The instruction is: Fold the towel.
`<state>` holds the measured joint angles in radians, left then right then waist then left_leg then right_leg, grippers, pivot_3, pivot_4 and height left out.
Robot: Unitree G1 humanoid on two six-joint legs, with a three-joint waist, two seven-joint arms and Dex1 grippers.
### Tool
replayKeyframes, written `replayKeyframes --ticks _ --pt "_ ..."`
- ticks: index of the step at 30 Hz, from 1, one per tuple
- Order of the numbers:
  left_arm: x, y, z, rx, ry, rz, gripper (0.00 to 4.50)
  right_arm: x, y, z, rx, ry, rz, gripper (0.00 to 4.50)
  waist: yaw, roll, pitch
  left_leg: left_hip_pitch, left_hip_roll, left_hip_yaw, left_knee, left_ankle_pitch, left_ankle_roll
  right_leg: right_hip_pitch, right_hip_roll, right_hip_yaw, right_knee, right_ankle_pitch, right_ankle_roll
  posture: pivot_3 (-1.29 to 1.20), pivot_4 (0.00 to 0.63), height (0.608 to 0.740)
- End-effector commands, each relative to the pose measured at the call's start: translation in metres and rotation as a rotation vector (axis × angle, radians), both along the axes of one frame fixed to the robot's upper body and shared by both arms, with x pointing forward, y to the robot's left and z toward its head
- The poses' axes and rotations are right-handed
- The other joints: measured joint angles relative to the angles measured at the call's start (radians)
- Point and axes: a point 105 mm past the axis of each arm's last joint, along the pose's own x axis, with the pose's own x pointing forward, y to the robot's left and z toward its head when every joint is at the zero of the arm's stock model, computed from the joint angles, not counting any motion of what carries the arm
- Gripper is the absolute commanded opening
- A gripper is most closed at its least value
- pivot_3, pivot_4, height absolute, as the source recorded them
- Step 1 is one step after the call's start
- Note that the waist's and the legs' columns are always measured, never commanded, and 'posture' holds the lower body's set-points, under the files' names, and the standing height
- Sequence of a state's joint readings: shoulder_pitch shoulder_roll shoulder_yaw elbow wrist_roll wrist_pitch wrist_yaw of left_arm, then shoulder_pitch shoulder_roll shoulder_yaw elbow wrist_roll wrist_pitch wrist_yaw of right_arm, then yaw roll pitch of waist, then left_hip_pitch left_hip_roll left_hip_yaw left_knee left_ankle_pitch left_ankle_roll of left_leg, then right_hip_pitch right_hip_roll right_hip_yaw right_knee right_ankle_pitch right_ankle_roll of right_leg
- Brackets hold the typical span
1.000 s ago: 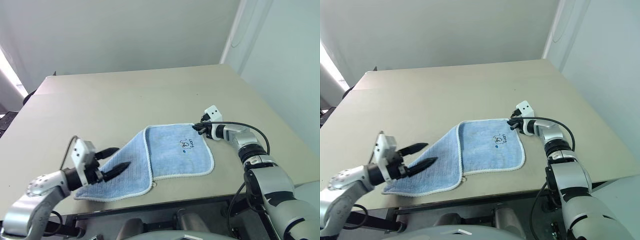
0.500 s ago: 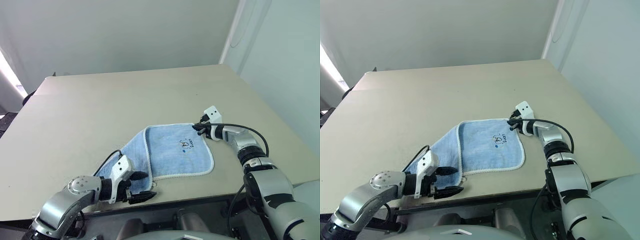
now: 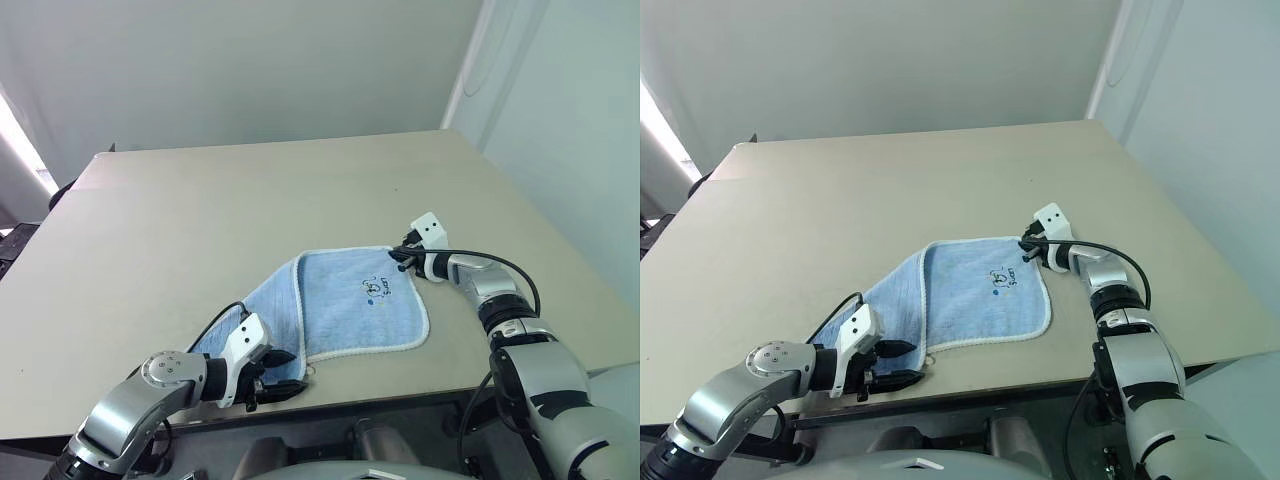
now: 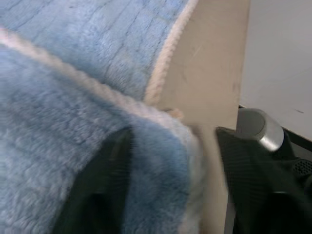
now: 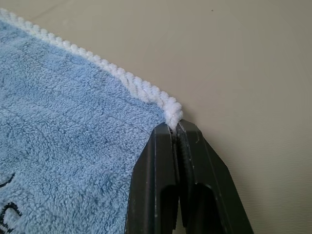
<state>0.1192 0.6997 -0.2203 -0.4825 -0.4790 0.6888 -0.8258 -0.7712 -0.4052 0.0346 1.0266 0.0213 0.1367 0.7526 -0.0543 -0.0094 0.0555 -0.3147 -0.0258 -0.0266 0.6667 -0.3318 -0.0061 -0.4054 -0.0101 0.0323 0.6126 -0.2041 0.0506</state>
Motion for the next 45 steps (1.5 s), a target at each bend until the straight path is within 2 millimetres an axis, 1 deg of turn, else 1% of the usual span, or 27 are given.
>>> replayKeyframes --ticks 1,2,4,6,11,15,18,19,23,31,37,45 --pt "-0.005 -0.002 0.001 0.004 0.005 -0.014 1.21 -0.002 -0.024 -0.006 -0.075 0.016 -0.072 0.0 0.002 0.0 0.0 0.0 0.0 0.0 0.0 0.0 0.0 0.0 0.0 0.0 0.0 0.0 0.0 0.0 0.0 0.74" --pt "-0.005 -0.002 0.001 0.004 0.005 -0.011 0.78 -0.002 -0.024 -0.006 -0.079 0.015 -0.07 0.0 0.003 0.0 0.0 0.0 0.0 0.0 0.0 0.0 0.0 0.0 0.0 0.0 0.0 0.0 0.0 0.0 0.0 0.74" --pt "-0.005 -0.001 0.002 0.003 0.003 -0.007 0.1 -0.001 -0.023 -0.006 -0.084 0.015 -0.067 0.0 0.005 0.0 0.0 0.0 0.0 0.0 0.0 0.0 0.0 0.0 0.0 0.0 0.0 0.0 0.0 0.0 0.0 0.74" --pt "-0.005 0.0 0.003 0.0 0.001 0.002 0.04 -0.001 -0.023 -0.006 -0.084 0.014 -0.068 0.0 0.008 0.0 0.0 0.0 0.0 0.0 0.0 0.0 0.0 0.0 0.0 0.0 0.0 0.0 0.0 0.0 0.0 0.74" --pt "-0.002 0.004 0.009 -0.019 -0.019 0.013 0.04 -0.001 -0.022 -0.008 -0.084 0.017 -0.069 0.0 0.009 0.0 0.0 0.007 0.0 0.0 0.0 0.0 0.0 0.002 0.0 0.0 0.0 0.0 0.0 0.0 0.0 0.74" --pt "-0.003 0.0 0.01 -0.032 -0.033 -0.022 0.04 0.0 -0.021 -0.007 -0.085 0.012 -0.07 0.0 0.009 0.0 0.0 0.007 0.0 0.0 0.0 0.0 0.0 0.002 0.0 0.0 0.0 0.0 0.0 0.0 0.0 0.74" --pt "-0.004 -0.001 0.011 -0.045 -0.03 -0.036 0.63 0.001 -0.02 -0.005 -0.083 0.008 -0.065 0.0 0.009 0.0 0.0 0.008 0.0 0.0 0.0 0.0 0.0 0.002 0.0 0.0 -0.001 0.0 0.0 0.0 0.0 0.74" --pt "-0.002 -0.001 0.012 -0.04 -0.042 -0.03 0.92 0.001 -0.02 -0.005 -0.083 0.007 -0.065 0.0 0.009 0.0 0.0 0.008 0.0 0.0 0.0 0.0 0.0 0.002 0.0 0.0 -0.001 0.0 0.0 0.0 0.0 0.74" --pt "0.0 0.0 0.01 -0.004 -0.083 -0.051 2.39 0.001 -0.023 -0.005 -0.091 0.009 -0.071 0.0 0.009 0.0 0.0 0.008 0.0 0.0 0.0 0.0 0.0 0.002 0.0 0.0 -0.001 0.0 0.0 0.0 0.0 0.74" --pt "0.001 -0.002 -0.003 0.052 -0.154 -0.097 2.39 0.0 -0.026 -0.005 -0.095 0.007 -0.079 0.0 0.01 0.0 0.001 0.007 0.0 0.0 0.0 0.0 0.0 0.002 -0.001 0.001 -0.001 0.0 0.0 0.0 0.0 0.74" --pt "-0.002 -0.001 -0.017 0.098 -0.156 -0.131 2.39 -0.002 -0.032 -0.007 -0.113 0.008 -0.089 0.0 0.011 0.001 0.001 0.007 0.0 0.0 0.0 0.0 0.0 0.003 -0.002 0.001 -0.001 0.0 0.0 0.0 0.0 0.74" --pt "-0.006 0.001 -0.026 0.138 -0.15 -0.173 2.39 -0.002 -0.037 -0.005 -0.122 0.007 -0.098 0.0 0.012 0.001 0.001 0.008 0.0 0.0 0.0 0.0 0.0 0.005 -0.003 0.001 -0.003 -0.001 0.002 0.0 0.0 0.74"
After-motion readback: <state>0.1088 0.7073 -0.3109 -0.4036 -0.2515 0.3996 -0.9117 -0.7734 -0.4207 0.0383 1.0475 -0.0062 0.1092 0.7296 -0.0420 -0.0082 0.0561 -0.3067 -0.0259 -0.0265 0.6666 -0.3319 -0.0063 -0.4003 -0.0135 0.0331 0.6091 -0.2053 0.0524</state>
